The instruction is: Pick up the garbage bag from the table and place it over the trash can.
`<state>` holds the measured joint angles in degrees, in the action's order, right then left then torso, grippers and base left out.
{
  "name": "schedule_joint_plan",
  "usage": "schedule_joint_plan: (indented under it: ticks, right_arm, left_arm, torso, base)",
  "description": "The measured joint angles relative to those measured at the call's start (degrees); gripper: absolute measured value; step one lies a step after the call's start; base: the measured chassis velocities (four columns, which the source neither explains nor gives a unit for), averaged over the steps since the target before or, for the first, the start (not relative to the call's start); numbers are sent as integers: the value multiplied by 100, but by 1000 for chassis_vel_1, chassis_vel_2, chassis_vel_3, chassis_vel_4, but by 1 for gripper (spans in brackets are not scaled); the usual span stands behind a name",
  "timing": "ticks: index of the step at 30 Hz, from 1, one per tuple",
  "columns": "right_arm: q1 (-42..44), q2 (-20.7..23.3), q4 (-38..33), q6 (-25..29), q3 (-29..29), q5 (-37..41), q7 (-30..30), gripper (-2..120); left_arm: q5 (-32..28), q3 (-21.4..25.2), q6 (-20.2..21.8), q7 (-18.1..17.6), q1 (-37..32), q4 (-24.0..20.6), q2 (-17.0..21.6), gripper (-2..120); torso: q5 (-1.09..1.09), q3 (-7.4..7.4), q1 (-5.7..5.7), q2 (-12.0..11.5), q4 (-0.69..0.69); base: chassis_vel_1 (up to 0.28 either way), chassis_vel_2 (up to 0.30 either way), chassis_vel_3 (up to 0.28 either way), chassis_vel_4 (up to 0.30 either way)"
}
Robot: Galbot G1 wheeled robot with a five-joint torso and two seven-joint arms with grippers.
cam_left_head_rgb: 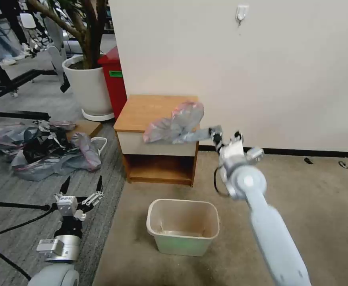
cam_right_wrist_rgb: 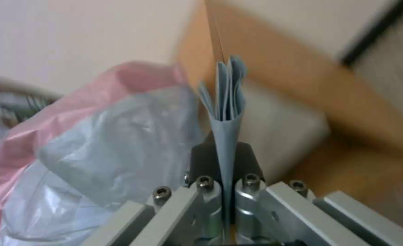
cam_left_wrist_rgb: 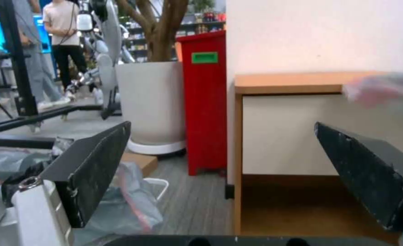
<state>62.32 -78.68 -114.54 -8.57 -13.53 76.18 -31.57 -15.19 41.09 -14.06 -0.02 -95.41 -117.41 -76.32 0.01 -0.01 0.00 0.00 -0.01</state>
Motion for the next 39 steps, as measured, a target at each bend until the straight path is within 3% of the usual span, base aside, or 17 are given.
schedule_joint_plan:
  ticks: [3,11,29,39]
  right_arm:
    - [982,-17,-650,-14,596,-481,-121,0]
    - [1921,10,-566,229,1294,-1406,-125,0]
    - [2094,616,-355,325,1533,-2538,-93,1]
    - [2249,758,-313,365,1665,-3214,23,36]
  left_arm:
    - [-1,3,1,-2,7,-8,-23,100]
    - [-16,49,-32,-3,-9,-53,-30,100]
    - [-19,-7,-96,-5,76,28,-29,100]
    - [23,-128,-94,0,135,149,-34,100]
  torso:
    - [-2,0,0,1,0]
    - [-1,0,-1,1,1]
    - [0,1,0,1,1]
    - [-1,1,0,1,1]
  base:
    - [0,0,0,0]
    - [0,0,0,0]
    - [0,0,0,0]
    - [0,0,0,0]
